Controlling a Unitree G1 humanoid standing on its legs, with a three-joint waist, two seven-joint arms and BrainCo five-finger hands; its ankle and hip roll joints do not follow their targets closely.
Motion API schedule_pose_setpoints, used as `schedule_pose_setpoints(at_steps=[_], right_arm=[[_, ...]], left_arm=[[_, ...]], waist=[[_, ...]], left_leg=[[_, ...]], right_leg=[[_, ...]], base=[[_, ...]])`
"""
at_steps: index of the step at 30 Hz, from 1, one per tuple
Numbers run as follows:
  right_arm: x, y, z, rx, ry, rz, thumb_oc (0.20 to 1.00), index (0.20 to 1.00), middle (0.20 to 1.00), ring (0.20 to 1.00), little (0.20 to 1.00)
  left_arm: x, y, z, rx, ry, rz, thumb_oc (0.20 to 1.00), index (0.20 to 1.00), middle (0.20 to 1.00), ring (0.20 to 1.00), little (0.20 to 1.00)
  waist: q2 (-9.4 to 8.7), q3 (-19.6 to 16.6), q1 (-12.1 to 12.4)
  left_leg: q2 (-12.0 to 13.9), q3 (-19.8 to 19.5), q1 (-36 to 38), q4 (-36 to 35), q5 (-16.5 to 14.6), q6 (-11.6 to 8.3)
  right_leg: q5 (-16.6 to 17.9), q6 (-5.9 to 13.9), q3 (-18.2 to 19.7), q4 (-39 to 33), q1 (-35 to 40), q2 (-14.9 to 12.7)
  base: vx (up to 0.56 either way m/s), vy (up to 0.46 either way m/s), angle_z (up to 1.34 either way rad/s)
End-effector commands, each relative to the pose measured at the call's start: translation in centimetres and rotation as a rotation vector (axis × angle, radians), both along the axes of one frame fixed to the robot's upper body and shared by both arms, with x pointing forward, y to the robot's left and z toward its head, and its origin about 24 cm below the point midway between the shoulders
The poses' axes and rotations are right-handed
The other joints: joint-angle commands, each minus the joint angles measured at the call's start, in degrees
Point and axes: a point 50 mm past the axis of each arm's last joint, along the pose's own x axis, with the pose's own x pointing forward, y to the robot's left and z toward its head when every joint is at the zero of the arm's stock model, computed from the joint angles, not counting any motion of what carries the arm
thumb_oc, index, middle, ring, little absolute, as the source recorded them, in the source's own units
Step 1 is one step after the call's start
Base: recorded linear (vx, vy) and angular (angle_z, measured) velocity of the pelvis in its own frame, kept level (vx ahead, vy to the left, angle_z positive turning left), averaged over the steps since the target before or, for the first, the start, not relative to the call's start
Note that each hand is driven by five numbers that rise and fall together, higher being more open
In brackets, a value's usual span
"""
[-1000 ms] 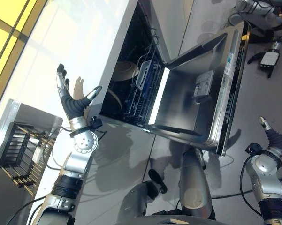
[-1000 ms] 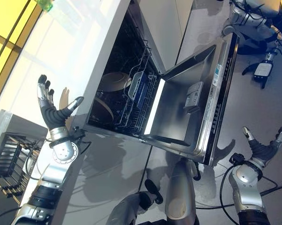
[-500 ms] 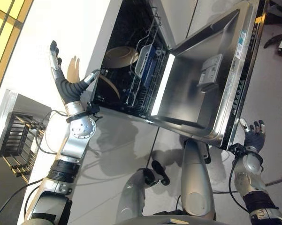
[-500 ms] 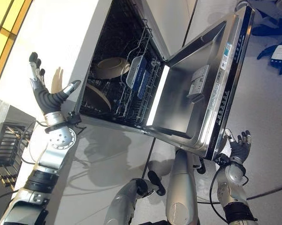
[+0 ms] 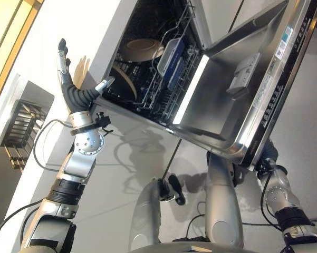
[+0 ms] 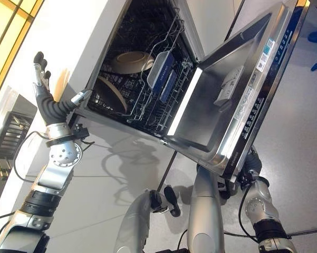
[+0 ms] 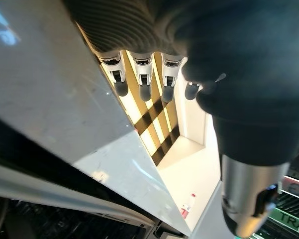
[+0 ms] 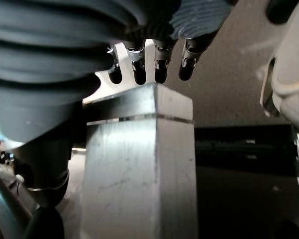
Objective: Pick up plates and place into dishwasher.
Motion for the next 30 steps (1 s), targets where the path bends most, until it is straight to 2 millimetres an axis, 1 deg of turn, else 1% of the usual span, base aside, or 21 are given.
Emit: schedule_pose_setpoints(at_steps=[1,4,8,12,15,18,23,24,25,28,29,30], right_arm=[[4.2,8.6,8.0,-0.149,-0.334,0.459,1.000,1.000,1.000,1.000,1.000],[3.9,10.5,9.4,-0.202,-0.385,0.547,1.000,1.000,1.000,1.000,1.000],[3.5,12.0,10.6,-0.253,-0.432,0.608,1.000,1.000,1.000,1.000,1.000],[3.2,12.7,11.4,-0.279,-0.471,0.629,1.000,1.000,1.000,1.000,1.000],[3.2,12.6,11.8,-0.276,-0.493,0.613,1.000,1.000,1.000,1.000,1.000],[3.1,12.4,11.7,-0.262,-0.497,0.600,1.000,1.000,1.000,1.000,1.000],[2.6,12.3,10.6,-0.215,-0.493,0.582,1.000,1.000,1.000,1.000,1.000],[2.4,12.2,10.4,-0.205,-0.490,0.579,1.000,1.000,1.000,1.000,1.000],[2.3,12.2,10.1,-0.196,-0.484,0.575,1.000,1.000,1.000,1.000,1.000],[2.0,12.4,9.2,-0.172,-0.470,0.572,1.000,1.000,1.000,1.000,1.000],[2.0,12.5,9.0,-0.164,-0.468,0.565,1.000,1.000,1.000,1.000,1.000],[1.9,12.4,8.9,-0.156,-0.465,0.564,1.000,1.000,1.000,1.000,1.000]], left_arm=[[0.0,1.1,0.4,-0.038,-0.007,0.016,1.000,1.000,1.000,1.000,1.000],[0.1,1.3,0.4,-0.051,-0.002,0.013,1.000,1.000,1.000,1.000,1.000],[0.2,1.3,0.1,-0.060,0.010,0.009,1.000,1.000,1.000,1.000,1.000],[0.1,1.5,-0.1,-0.057,0.025,0.005,1.000,1.000,1.000,1.000,1.000],[0.1,1.8,-0.2,-0.062,0.029,0.012,1.000,1.000,1.000,1.000,1.000],[0.0,2.0,-0.5,-0.053,0.042,0.012,1.000,1.000,1.000,1.000,1.000],[-0.2,2.5,-0.9,-0.033,0.067,0.021,1.000,1.000,1.000,1.000,1.000],[-0.2,2.6,-1.0,-0.023,0.071,0.022,1.000,1.000,1.000,1.000,1.000],[-0.3,2.7,-1.0,-0.016,0.073,0.022,1.000,1.000,1.000,1.000,1.000],[-0.5,3.0,-1.2,0.008,0.085,0.021,1.000,1.000,1.000,1.000,1.000],[-0.6,3.1,-1.2,0.018,0.089,0.020,1.000,1.000,1.000,1.000,1.000],[-0.7,3.2,-1.3,0.026,0.096,0.019,1.000,1.000,1.000,1.000,1.000]], waist=[[2.29,4.43,1.99],[1.48,4.43,2.53],[0.56,3.78,3.56],[-0.50,2.84,4.94],[-1.43,1.97,6.07],[-2.63,0.55,7.48],[-5.10,-2.33,9.93],[-5.64,-2.91,10.42],[-6.10,-3.73,11.10],[-7.85,-5.41,12.66],[-8.27,-6.21,13.26],[-8.77,-6.76,13.67]], left_leg=[[-0.94,3.85,-2.43,5.00,-1.81,5.35],[-0.99,3.34,-0.90,2.94,-0.95,5.14],[-1.07,2.78,1.55,-0.96,0.34,5.18],[-0.79,2.08,3.83,-4.08,1.25,5.32],[-0.59,1.23,5.63,-5.76,1.56,5.33],[-0.30,0.61,8.00,-7.95,1.79,5.47],[0.25,-0.09,12.50,-13.34,3.14,5.76],[0.35,-0.27,13.17,-14.37,3.56,5.74],[0.51,-0.45,13.80,-16.06,4.64,5.80],[0.46,-1.85,16.16,-19.12,5.59,5.79],[0.58,-2.23,16.67,-20.56,6.50,5.82],[0.68,-2.50,17.24,-21.22,6.73,5.81]], right_leg=[[-6.09,-3.31,2.02,6.26,6.49,-0.04],[-5.43,-3.04,1.14,3.67,8.69,-0.33],[-3.95,-2.63,-0.14,-1.49,12.20,-1.03],[-2.56,-2.11,-1.45,-6.08,15.63,-1.59],[-1.56,-1.78,-2.65,-9.16,18.47,-2.04],[-0.50,-1.34,-4.14,-12.75,22.10,-2.54],[1.63,-0.51,-7.40,-19.19,28.66,-2.43],[2.15,-0.33,-8.09,-20.66,29.98,-2.30],[3.31,-0.20,-8.85,-22.69,31.24,-1.96],[3.94,0.20,-11.04,-26.31,35.39,-1.21],[4.87,0.26,-11.75,-28.08,36.47,-0.61],[5.26,0.31,-12.40,-29.28,37.62,-0.29]], base=[[0.05,0.039,-0.02],[0.08,0.057,-0.03],[0.09,0.055,0.03],[0.08,0.018,0.06],[0.11,-0.005,0.55],[0.14,-0.028,0.65],[0.13,-0.087,0.14],[0.10,-0.164,0.20],[0.11,-0.175,0.22],[0.11,-0.179,0.24],[0.09,-0.171,0.23],[0.09,-0.162,0.20]])
